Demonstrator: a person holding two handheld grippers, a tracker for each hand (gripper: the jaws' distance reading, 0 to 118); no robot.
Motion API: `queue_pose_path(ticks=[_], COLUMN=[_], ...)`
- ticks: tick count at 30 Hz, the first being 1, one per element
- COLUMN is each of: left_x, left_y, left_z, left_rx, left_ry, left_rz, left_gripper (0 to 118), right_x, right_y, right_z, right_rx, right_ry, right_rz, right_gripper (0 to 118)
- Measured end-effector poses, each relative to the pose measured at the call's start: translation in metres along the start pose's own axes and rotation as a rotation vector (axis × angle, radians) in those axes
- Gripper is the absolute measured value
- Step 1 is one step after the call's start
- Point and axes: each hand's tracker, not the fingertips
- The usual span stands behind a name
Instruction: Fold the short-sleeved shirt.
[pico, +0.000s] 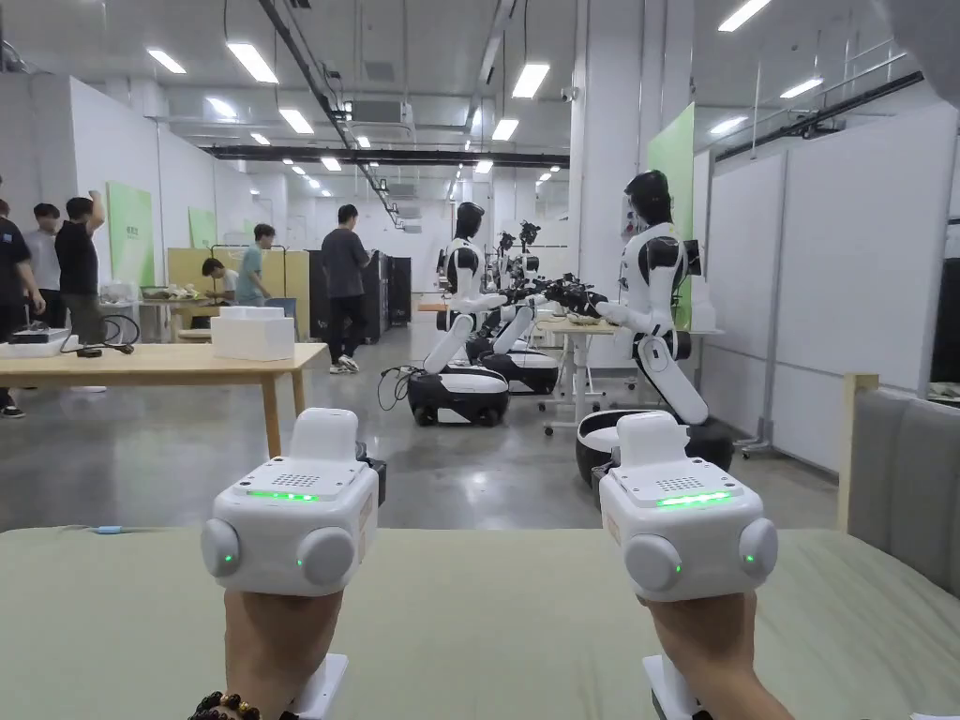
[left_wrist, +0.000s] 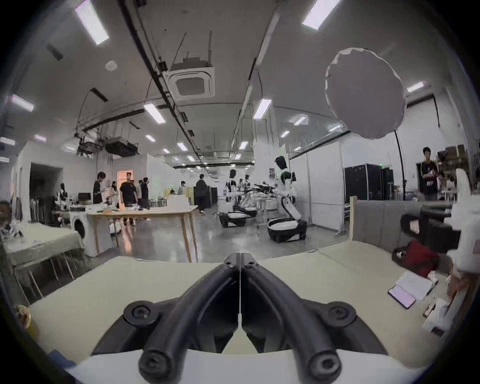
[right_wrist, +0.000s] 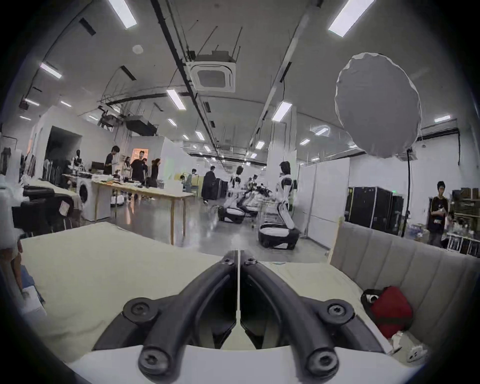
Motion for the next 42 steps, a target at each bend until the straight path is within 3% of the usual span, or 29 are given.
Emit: queue_pose_path(ticks=[1,3,4,5,6,7,8,9,15,18,21,25,29,35,42], left_x=[-0.001,-0.004,-0.005,-0.007,-0.01,-0.01,-0.011,-0.013,-0.018,-0.017,-0.019,-0.022,-0.021,-0.021,-0.027], left_y=[0.001,0.001,0.001,0.001,0.001,0.002,0.002,0.0,0.003,0.005,0.007,0.007,0.007,0.008,0.004], left_z=[0.0,-0.001,-0.001,-0.001,-0.002,-0.003,-0.005,-0.007,-0.005,0.0,0.002,-0.001,0.001,0.004,0.0], left_rx=[0.005,0.008,0.011,0.01,0.008,-0.003,-0.026,-0.033,-0.006,0.001,-0.008,-0.022,-0.025,-0.026,-0.042], left_ry=[0.003,0.024,0.032,0.027,0.021,0.024,0.031,0.029,0.044,0.052,0.026,0.03,0.035,0.04,0.047], left_rz=[0.004,-0.015,-0.026,-0.032,-0.032,-0.033,-0.029,-0.026,-0.058,-0.071,-0.03,-0.019,-0.042,-0.046,0.008], left_gripper=[0,4,7,7,16,49,92,118,118,118,118,118,118,118,118], right_x=[0.002,0.005,0.004,0.005,0.005,0.005,0.002,0.001,-0.003,0.002,0.002,0.005,0.004,0.001,0.004], right_y=[-0.002,-0.003,-0.002,-0.002,-0.002,-0.003,-0.001,-0.001,0.02,0.028,0.034,0.041,0.053,0.054,0.054], right_z=[0.0,0.0,0.005,0.005,0.004,0.004,0.009,0.012,0.021,0.028,0.04,0.056,0.065,0.06,0.063], right_rx=[0.004,0.005,-0.002,-0.013,-0.024,-0.025,0.057,0.028,0.002,0.034,0.097,0.118,0.038,0.052,0.042], right_ry=[-0.006,-0.005,0.003,0.015,0.023,0.022,0.058,0.01,0.022,0.131,0.107,0.144,0.031,-0.152,-0.174], right_rz=[-0.01,-0.033,-0.047,-0.056,-0.056,-0.054,-0.043,-0.026,-0.009,-0.063,-0.079,-0.118,-0.168,-0.095,-0.15], right_gripper=[12,45,54,54,88,118,118,118,118,118,118,118,118,118,118])
